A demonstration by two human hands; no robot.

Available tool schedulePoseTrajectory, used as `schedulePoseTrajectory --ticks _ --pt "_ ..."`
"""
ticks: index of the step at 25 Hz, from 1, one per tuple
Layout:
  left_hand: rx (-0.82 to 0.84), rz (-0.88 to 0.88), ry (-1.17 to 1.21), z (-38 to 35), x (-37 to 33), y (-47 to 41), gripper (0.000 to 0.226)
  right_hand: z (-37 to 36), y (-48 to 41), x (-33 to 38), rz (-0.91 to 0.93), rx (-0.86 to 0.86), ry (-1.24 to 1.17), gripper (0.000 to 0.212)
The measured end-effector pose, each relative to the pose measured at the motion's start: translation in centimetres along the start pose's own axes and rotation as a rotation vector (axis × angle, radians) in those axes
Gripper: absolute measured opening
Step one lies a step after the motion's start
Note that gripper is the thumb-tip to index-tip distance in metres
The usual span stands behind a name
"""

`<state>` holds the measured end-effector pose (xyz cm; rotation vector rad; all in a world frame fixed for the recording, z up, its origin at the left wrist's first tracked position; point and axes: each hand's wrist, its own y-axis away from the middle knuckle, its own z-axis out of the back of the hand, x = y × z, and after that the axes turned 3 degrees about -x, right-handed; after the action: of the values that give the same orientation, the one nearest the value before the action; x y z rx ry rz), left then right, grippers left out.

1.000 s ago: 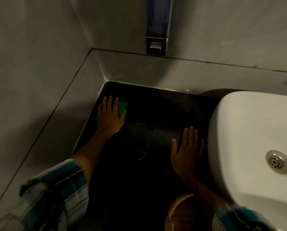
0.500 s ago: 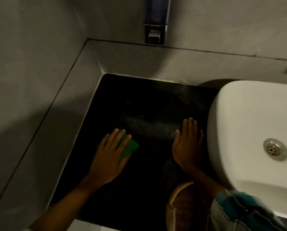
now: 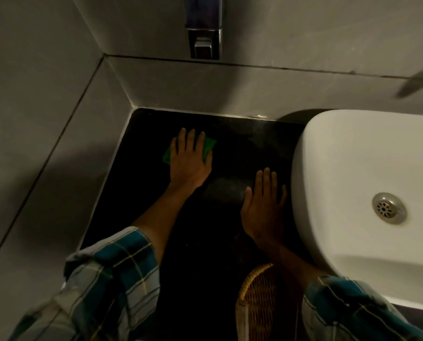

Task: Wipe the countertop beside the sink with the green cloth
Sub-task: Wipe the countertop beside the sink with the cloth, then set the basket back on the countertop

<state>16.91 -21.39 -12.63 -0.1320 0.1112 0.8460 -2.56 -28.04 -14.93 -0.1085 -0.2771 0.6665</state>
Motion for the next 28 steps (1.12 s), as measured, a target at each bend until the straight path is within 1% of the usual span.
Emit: schedulePoseTrajectory --ticks 3,6,9,10,11,12,14,16,17,18,19,21,22,23,24,25,28 --pt "0.000 -0.033 -0.012 -0.1 -1.8 3.6 0.061 0.2 0.0 0.0 0.009 0.011 -0.003 0.054" --pt "0.055 0.004 0.025 -0.6 -3.2 6.8 0.066 0.0 0.1 -0.1 0.014 0.070 -0.010 0.055" --pt "0.212 0.076 0.192 2.1 -3.6 7.0 0.074 1.8 -0.4 0.0 0.014 0.194 -0.058 0.055" --pt "0.213 0.084 0.248 3.5 -3.4 7.7 0.073 3.1 -0.5 0.2 -0.001 0.243 -0.097 0.056" --pt "0.178 0.075 0.291 4.7 -3.2 9.1 0.070 4.6 -0.2 0.4 -0.011 0.265 -0.151 0.057" --pt "0.149 0.063 0.326 5.7 -3.0 11.0 0.067 6.2 0.5 0.6 0.003 0.252 -0.222 0.057" --pt "0.187 0.050 0.372 7.0 -2.9 16.4 0.064 9.8 3.7 0.5 0.102 0.221 -0.401 0.057" --pt "0.240 0.071 0.457 8.0 -3.3 22.1 0.061 13.5 8.5 -0.4 0.207 0.308 -0.562 0.058" --pt "0.253 0.083 0.503 8.5 -3.6 24.5 0.058 15.2 10.7 -1.7 0.210 0.359 -0.590 0.058" --pt "0.261 0.100 0.538 9.1 -3.9 26.4 0.055 16.7 12.6 -3.6 0.187 0.377 -0.558 0.057" --pt "0.271 0.128 0.572 9.7 -4.3 28.1 0.051 18.1 14.1 -5.8 0.153 0.353 -0.474 0.053" --pt "0.310 0.206 0.649 10.5 -5.1 30.4 0.047 20.2 16.2 -10.3 0.091 0.302 -0.268 0.039" --pt "0.334 0.240 0.683 10.8 -5.6 31.2 0.047 21.0 17.0 -12.2 0.045 0.330 -0.173 0.034" --pt "0.355 0.257 0.700 10.8 -6.2 31.6 0.049 21.5 17.4 -13.5 0.004 0.375 -0.093 0.034" --pt "0.366 0.255 0.707 10.7 -6.8 31.9 0.052 21.6 17.6 -14.3 -0.039 0.417 -0.062 0.039" --pt "0.372 0.245 0.715 10.5 -7.3 32.1 0.055 21.4 17.6 -14.6 -0.110 0.449 -0.105 0.045" --pt "0.378 0.234 0.724 10.0 -8.0 31.9 0.061 21.0 16.8 -14.0 -0.400 0.460 -0.411 0.052"
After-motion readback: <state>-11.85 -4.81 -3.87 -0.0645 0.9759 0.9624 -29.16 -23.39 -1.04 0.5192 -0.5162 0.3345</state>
